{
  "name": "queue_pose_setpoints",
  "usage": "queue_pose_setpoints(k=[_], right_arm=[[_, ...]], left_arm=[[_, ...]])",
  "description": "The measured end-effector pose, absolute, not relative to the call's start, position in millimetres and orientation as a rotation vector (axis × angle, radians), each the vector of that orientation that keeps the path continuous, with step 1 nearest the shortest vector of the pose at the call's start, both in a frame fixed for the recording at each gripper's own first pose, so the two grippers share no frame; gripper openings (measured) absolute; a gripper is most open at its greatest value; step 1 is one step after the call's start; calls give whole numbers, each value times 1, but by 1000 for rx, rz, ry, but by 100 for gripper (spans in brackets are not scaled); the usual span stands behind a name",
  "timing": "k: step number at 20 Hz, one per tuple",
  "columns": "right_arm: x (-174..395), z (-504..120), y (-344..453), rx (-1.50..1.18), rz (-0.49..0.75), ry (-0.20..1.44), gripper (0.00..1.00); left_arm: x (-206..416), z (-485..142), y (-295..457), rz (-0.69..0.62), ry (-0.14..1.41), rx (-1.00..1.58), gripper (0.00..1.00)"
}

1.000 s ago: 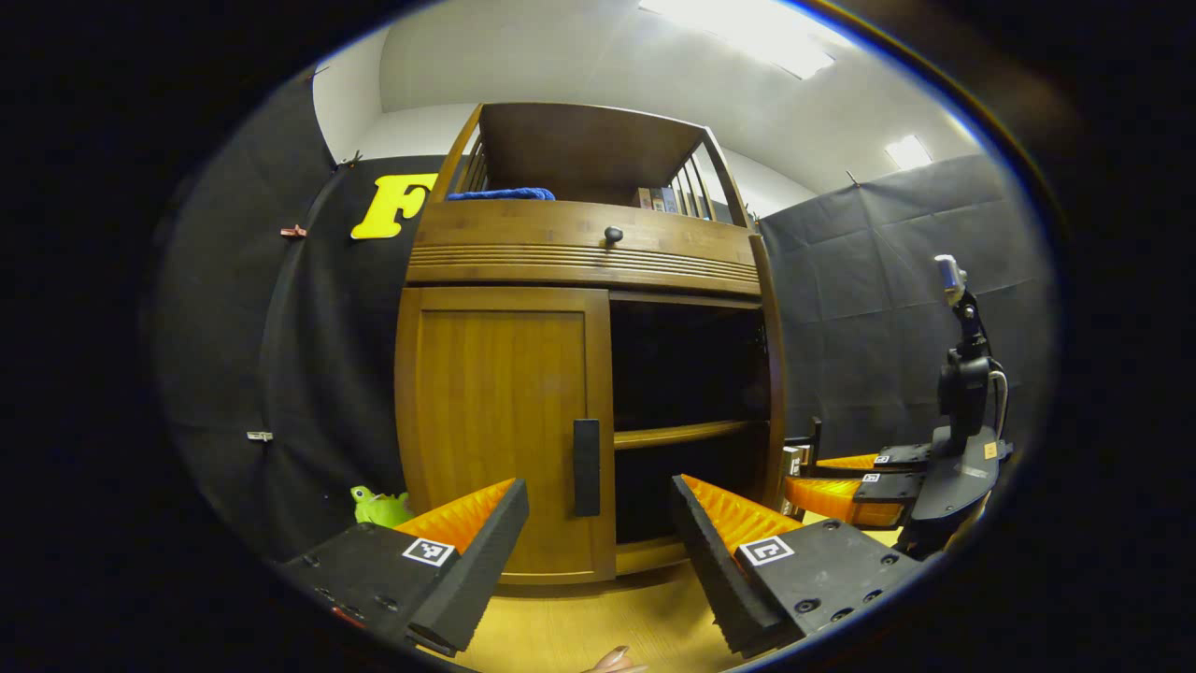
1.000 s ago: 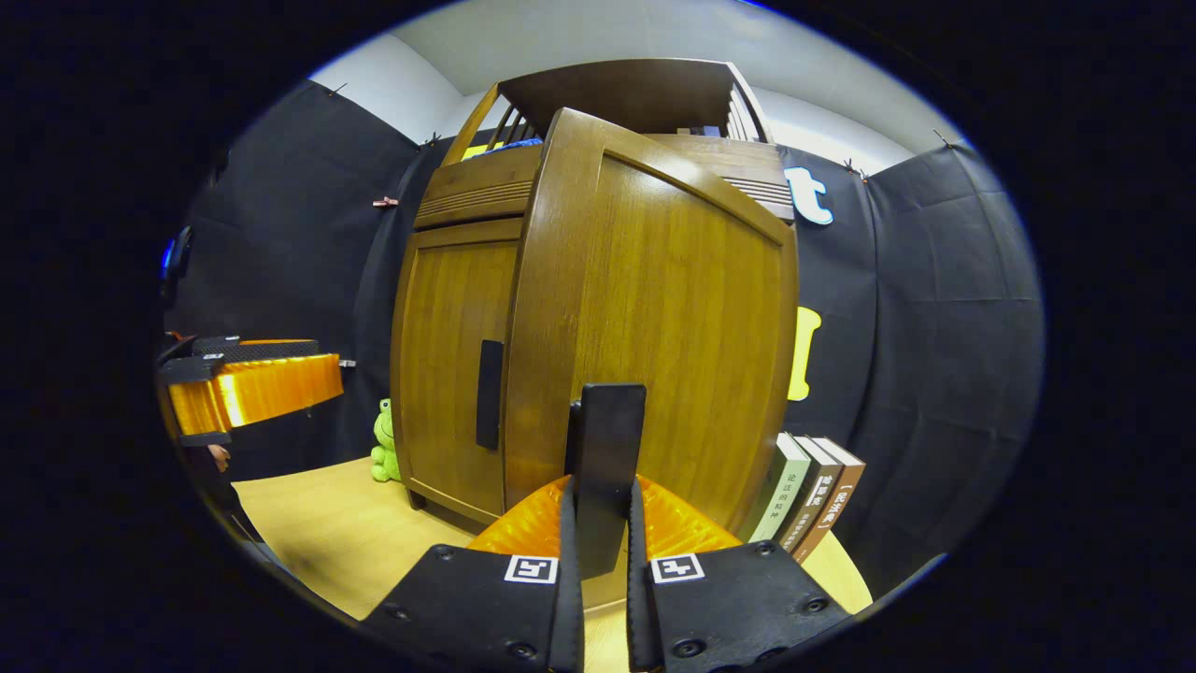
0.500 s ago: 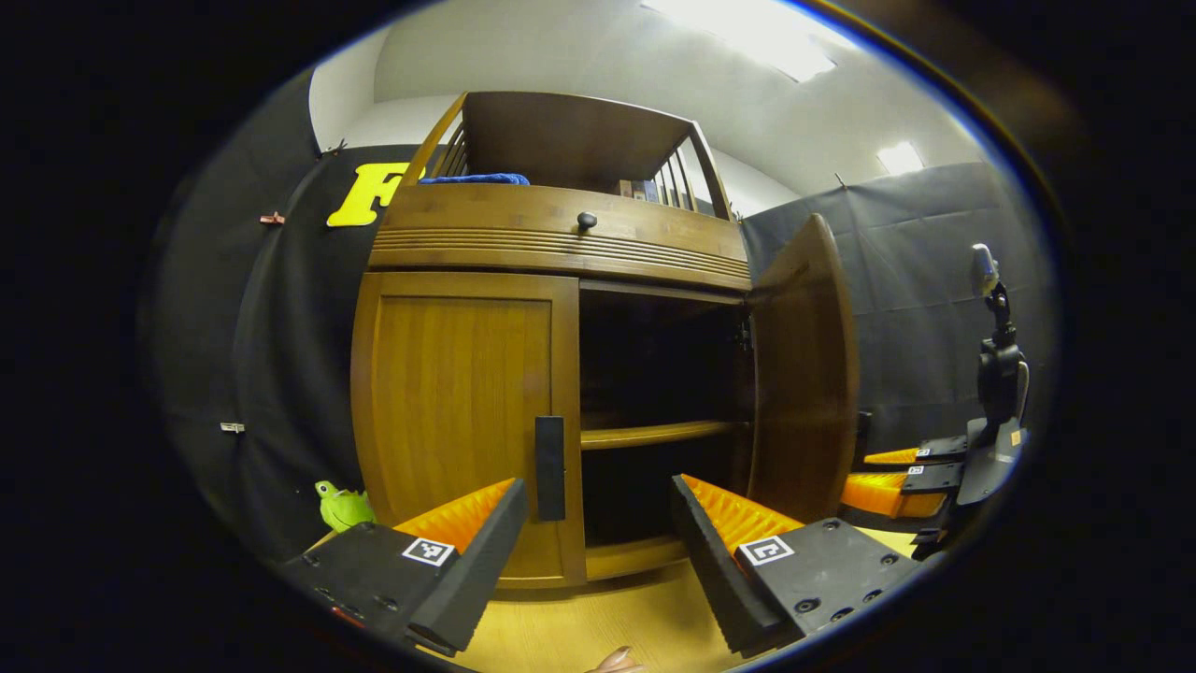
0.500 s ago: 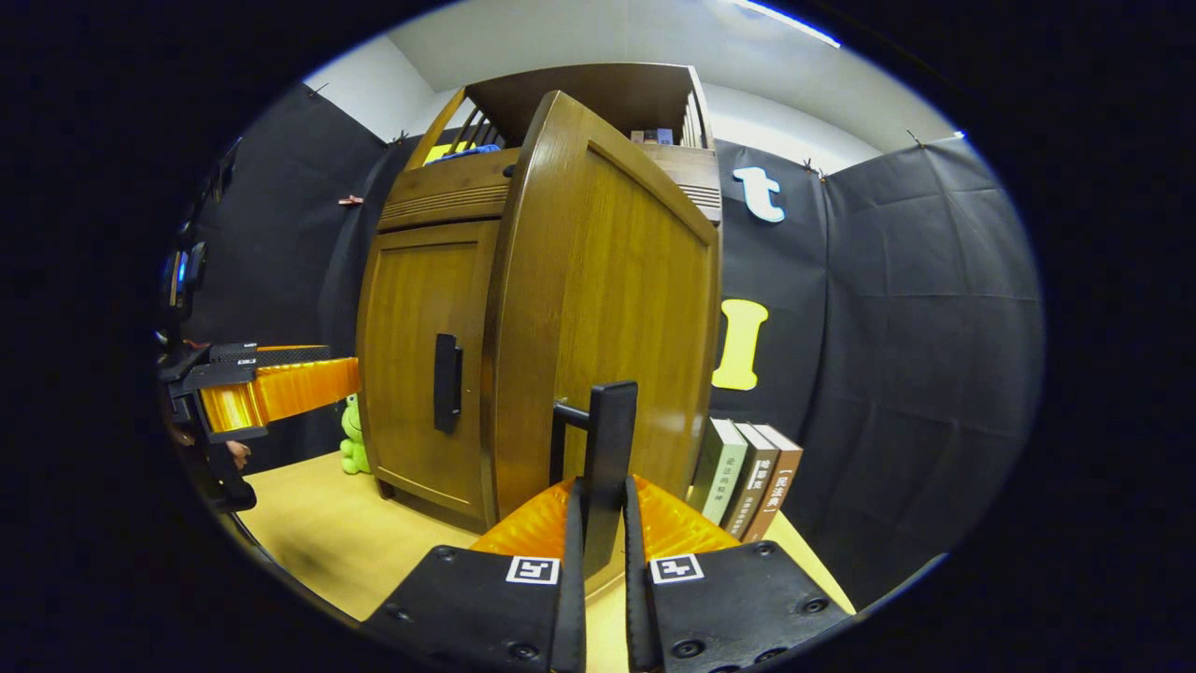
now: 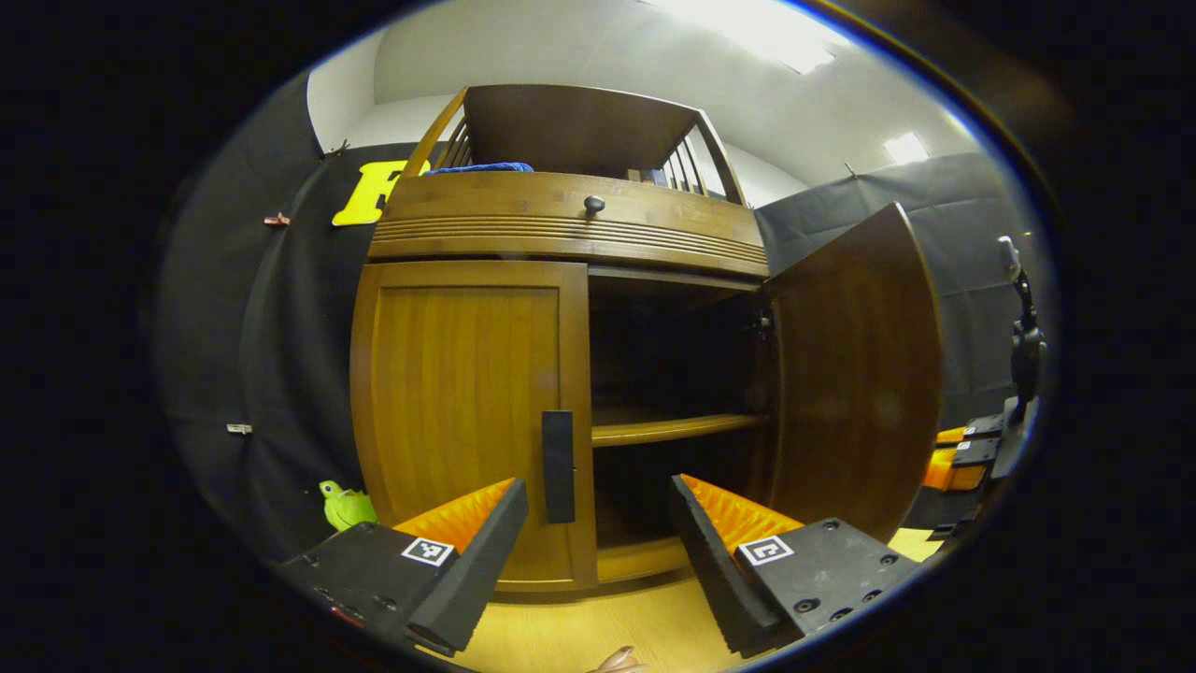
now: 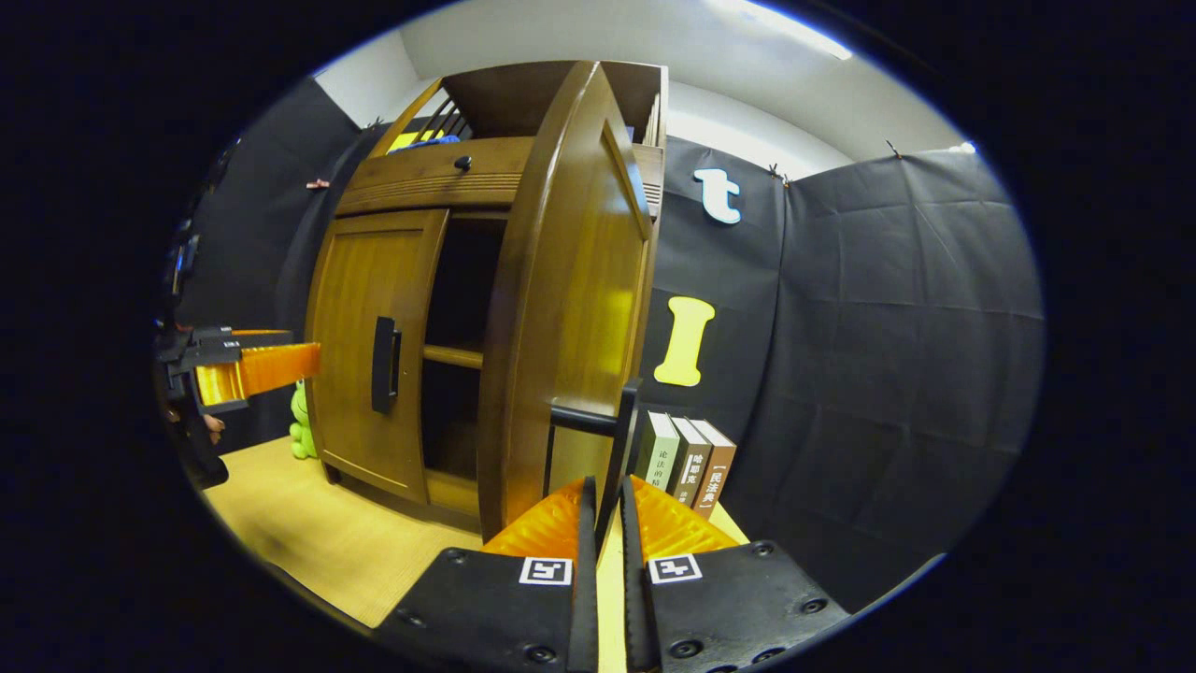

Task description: Open the right door of the double-door shoe cabinet with the right hand, and open the left door with the left hand.

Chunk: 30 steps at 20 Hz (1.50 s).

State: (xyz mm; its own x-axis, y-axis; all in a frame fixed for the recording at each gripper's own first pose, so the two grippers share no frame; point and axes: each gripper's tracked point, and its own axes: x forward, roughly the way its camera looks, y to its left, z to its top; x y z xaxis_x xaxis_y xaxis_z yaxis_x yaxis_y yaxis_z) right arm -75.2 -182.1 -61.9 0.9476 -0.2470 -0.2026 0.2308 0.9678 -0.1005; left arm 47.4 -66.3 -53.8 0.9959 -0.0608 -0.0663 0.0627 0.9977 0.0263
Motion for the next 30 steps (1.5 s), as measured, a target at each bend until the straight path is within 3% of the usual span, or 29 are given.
queue_pose_setpoints(k=[2, 3, 4, 5, 6, 12, 14, 15, 17, 18, 22, 24, 25, 28, 30], right_arm=[[-80, -63, -193, -66, -223, 218, 16], [-81, -64, -198, -64, -215, 217, 6], [-83, -64, -203, -57, -209, 217, 14], [-85, -64, -208, -45, -204, 218, 6], [-87, -64, -214, -31, -204, 219, 13], [-98, -65, -242, 43, -204, 215, 9], [-103, -66, -243, 31, -197, 217, 13], [-107, -65, -247, 18, -201, 214, 9], [-113, -59, -257, 10, -218, 208, 13], [-118, -58, -262, 11, -234, 206, 9], [-133, -55, -273, 21, -270, 194, 9], [-136, -51, -269, 12, -268, 181, 14], [-140, -49, -267, -2, -266, 175, 10], [-151, -36, -267, -66, -301, 142, 30], [-161, -27, -277, -99, -343, 103, 56]], left_arm=[[53, -50, -77, -76, 39, 22, 95], [55, -48, -80, -80, 27, 22, 95], [58, -47, -80, -71, 16, 25, 94], [59, -47, -78, -55, 9, 29, 94], [63, -47, -77, -36, 5, 32, 93], [76, -38, -75, 14, -10, 21, 94], [83, -34, -75, 20, -28, 10, 93], [86, -37, -73, 26, -23, 7, 93], [95, -40, -66, 52, -13, 9, 94], [99, -41, -61, 70, -14, 14, 94], [118, -51, -54, 70, -3, 34, 95], [126, -60, -50, 72, 19, 37, 94], [131, -64, -47, 80, 24, 42, 93], [147, -71, -46, 84, 23, 66, 94], [152, -76, -43, 102, 9, 82, 94]])
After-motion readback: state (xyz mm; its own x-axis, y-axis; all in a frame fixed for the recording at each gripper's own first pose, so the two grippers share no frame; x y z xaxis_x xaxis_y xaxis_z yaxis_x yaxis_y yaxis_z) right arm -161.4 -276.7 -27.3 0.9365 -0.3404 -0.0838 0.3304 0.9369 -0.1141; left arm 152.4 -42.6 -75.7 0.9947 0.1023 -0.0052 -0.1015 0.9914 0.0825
